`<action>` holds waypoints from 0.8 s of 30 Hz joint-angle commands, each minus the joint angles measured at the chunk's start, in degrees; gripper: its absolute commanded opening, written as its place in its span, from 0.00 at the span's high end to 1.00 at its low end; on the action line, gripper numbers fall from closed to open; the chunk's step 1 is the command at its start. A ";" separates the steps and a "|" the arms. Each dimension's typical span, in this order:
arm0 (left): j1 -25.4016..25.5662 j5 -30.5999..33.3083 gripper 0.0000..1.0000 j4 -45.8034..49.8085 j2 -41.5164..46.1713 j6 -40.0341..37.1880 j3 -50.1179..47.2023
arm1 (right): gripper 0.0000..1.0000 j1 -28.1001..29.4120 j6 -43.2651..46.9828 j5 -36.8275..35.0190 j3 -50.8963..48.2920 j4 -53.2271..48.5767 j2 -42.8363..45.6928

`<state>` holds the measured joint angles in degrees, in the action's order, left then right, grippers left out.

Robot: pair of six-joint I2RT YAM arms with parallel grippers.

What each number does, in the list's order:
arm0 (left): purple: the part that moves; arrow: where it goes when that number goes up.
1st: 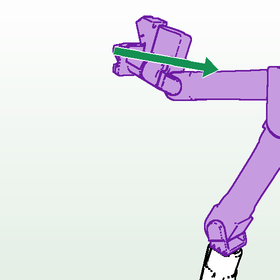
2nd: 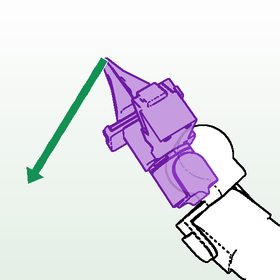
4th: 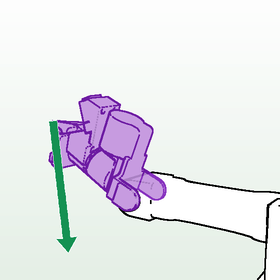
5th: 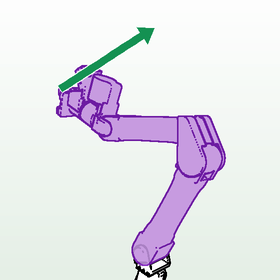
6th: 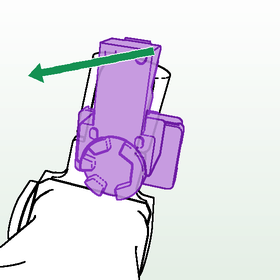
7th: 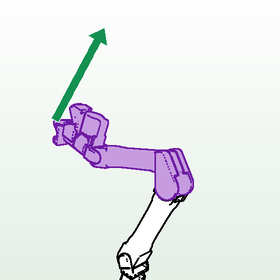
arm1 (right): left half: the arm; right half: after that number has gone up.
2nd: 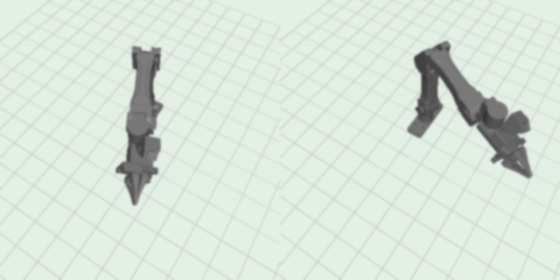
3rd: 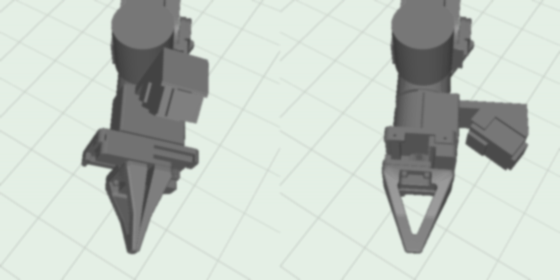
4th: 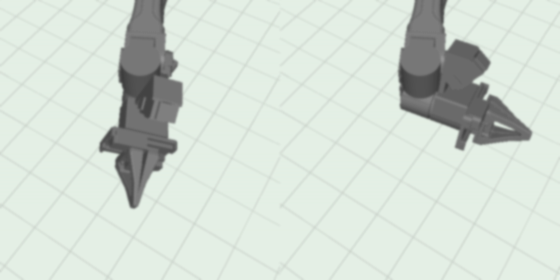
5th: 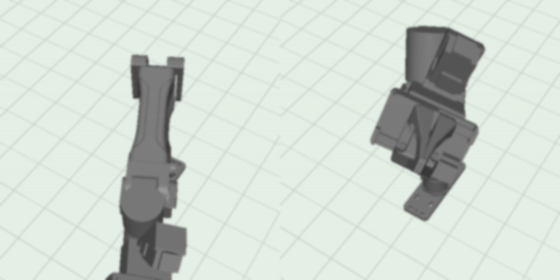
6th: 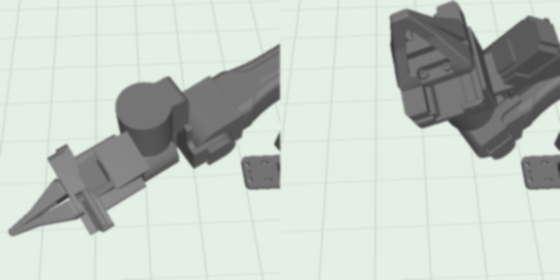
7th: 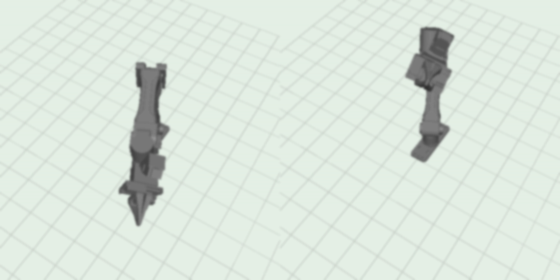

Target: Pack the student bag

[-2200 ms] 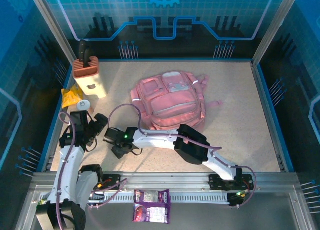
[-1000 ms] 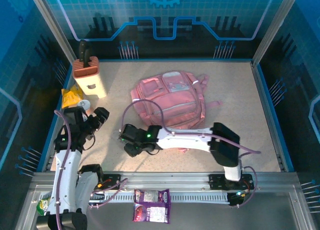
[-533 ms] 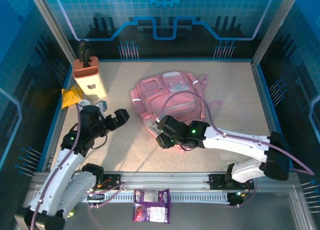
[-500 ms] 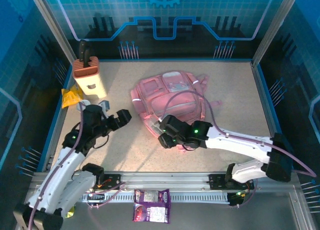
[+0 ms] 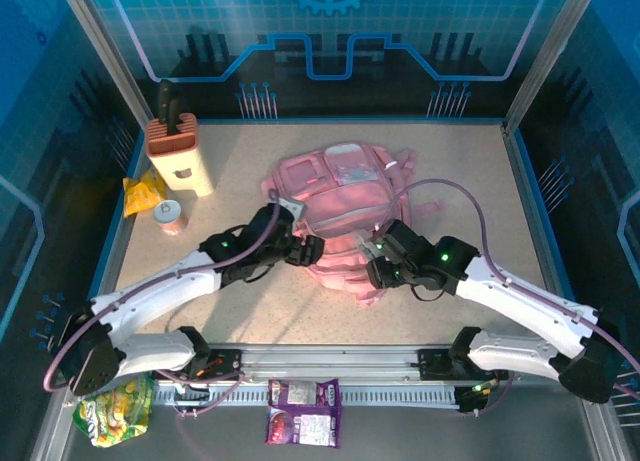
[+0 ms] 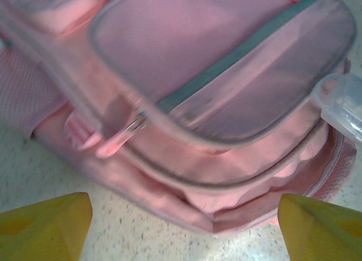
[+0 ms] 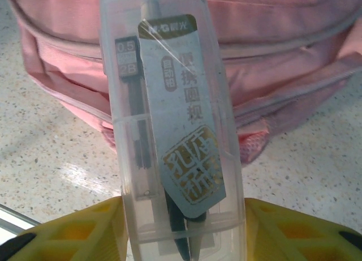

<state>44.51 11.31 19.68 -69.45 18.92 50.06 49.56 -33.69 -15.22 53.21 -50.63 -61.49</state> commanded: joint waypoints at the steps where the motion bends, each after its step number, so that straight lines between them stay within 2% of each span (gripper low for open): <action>1: 3.50 6.29 0.14 -3.01 -4.34 -11.33 3.92 | 0.47 -1.97 -0.63 2.33 -1.29 -2.93 1.76; 10: 4.48 8.27 0.14 -4.53 -15.59 -18.63 9.72 | 0.51 -4.83 0.13 4.72 -2.50 -1.76 3.54; 14: 4.44 12.27 0.15 -4.67 -19.19 -21.23 12.20 | 0.53 -5.70 0.62 4.69 -4.67 -0.27 4.63; 18: 4.46 16.71 0.25 -2.99 -21.88 -22.63 15.53 | 0.56 -6.42 0.90 5.64 -5.04 1.02 4.77; 24: 4.34 16.55 0.41 -4.57 -20.60 -23.43 16.23 | 0.58 -6.85 1.13 5.93 -5.28 1.93 5.63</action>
<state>49.21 24.60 16.23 -91.07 -3.42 64.25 43.44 -33.34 -9.98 48.29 -49.58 -57.25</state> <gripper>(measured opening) 0.601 0.443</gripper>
